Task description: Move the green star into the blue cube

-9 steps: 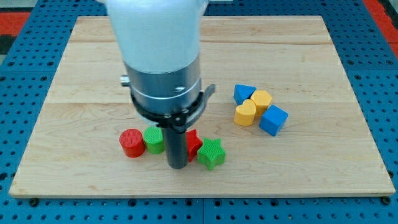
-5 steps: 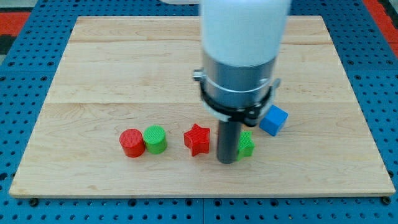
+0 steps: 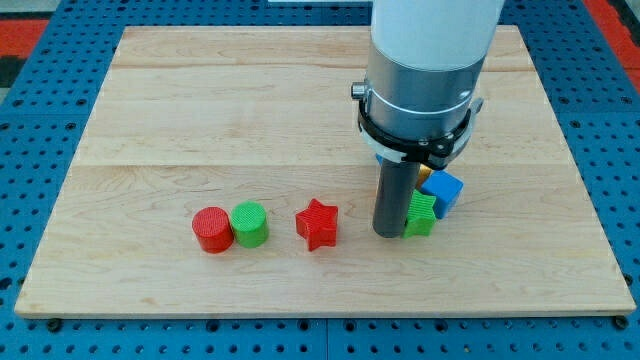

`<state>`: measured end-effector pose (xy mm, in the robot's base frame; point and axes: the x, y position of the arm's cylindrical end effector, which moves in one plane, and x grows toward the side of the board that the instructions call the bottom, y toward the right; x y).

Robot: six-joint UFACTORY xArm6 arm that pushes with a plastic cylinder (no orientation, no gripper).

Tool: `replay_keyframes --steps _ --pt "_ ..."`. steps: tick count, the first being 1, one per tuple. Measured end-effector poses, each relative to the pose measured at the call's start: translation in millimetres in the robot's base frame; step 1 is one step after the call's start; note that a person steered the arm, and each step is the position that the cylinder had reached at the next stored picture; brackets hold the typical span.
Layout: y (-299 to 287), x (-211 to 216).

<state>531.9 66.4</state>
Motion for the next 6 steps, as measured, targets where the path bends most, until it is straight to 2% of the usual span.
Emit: replay_keyframes --steps 4,6 --pt "80 5" --pt "63 5"
